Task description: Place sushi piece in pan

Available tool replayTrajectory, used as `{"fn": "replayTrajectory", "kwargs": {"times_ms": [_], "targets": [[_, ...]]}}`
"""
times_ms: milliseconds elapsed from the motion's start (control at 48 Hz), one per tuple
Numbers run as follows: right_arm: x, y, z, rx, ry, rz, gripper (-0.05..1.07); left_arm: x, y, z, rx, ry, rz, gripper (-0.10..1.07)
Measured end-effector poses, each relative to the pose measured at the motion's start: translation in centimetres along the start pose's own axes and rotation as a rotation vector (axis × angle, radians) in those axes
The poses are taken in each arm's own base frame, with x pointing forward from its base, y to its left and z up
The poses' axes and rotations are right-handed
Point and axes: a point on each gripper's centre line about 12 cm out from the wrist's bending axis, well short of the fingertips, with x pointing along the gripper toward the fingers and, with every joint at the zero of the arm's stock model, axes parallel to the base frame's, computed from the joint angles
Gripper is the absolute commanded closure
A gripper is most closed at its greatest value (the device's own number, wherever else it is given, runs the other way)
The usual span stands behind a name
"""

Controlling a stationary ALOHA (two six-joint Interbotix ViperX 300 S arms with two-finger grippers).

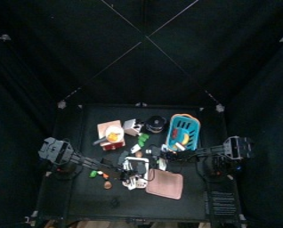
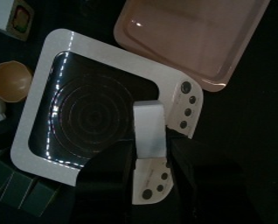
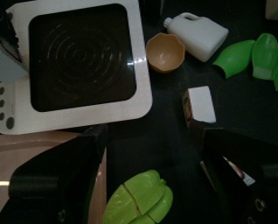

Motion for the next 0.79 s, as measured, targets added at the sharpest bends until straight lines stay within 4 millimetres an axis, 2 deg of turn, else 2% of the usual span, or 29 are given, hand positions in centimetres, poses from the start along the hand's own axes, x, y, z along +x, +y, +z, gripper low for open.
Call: {"fn": "replayTrajectory", "kwargs": {"times_ms": [250,396,479,646,792], "targets": [[0.0,0.0,0.0,-0.005,0.0,0.0,0.0,-2.1,1.2,-0.3,-0.01,-0.027,-0.004,0.5],[0.0,-0.1,0.0,-0.004,0.0,-0.001,0.0,-4.4,2.7,-0.8,-0.006,-0.062,0.006,0.5],[0.0,0.0,0.1,-0.005,-0.002,0.0,0.0,-6.5,4.2,-0.5,-0.013,-0.107,0.018,0.5],[0.0,0.0,0.1,-0.006,-0.002,0.0,0.0,-10.7,8.5,-0.2,-0.046,-0.219,0.072,0.5],[0.0,0.0,0.1,-0.005,-0.002,0.0,0.0,-13.1,12.6,-0.6,-0.08,-0.295,0.154,0.5]]}}
